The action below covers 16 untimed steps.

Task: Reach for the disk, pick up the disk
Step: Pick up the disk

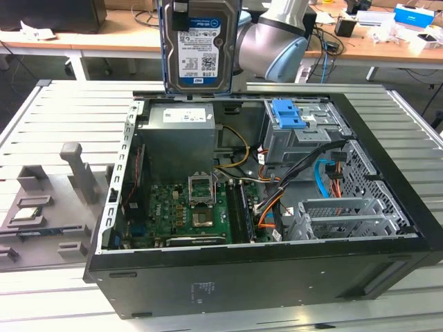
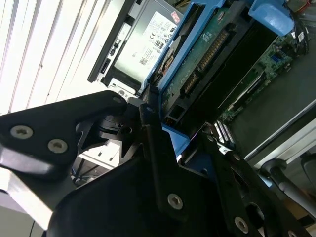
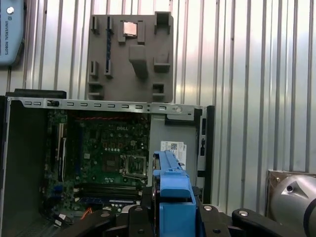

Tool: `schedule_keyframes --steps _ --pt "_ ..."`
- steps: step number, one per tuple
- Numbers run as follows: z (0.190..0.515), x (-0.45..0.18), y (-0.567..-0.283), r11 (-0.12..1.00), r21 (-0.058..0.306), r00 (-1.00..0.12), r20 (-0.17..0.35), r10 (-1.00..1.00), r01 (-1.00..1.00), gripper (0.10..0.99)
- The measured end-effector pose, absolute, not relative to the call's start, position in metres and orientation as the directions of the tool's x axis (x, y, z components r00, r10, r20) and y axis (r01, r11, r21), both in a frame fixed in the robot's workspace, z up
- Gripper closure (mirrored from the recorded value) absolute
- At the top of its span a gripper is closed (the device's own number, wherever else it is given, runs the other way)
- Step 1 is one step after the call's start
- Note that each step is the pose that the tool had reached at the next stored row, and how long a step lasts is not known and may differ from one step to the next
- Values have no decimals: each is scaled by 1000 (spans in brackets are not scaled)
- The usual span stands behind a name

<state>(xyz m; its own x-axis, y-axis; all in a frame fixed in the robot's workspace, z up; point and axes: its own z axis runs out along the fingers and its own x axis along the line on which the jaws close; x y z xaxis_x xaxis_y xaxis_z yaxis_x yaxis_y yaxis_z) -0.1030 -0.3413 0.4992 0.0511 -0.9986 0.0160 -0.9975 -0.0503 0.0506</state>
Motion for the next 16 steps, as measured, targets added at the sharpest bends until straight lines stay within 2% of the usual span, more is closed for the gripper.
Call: schedule_keyframes --steps 16 --pt "483 -79 -341 -50 51 51 27 -998 -997 718"
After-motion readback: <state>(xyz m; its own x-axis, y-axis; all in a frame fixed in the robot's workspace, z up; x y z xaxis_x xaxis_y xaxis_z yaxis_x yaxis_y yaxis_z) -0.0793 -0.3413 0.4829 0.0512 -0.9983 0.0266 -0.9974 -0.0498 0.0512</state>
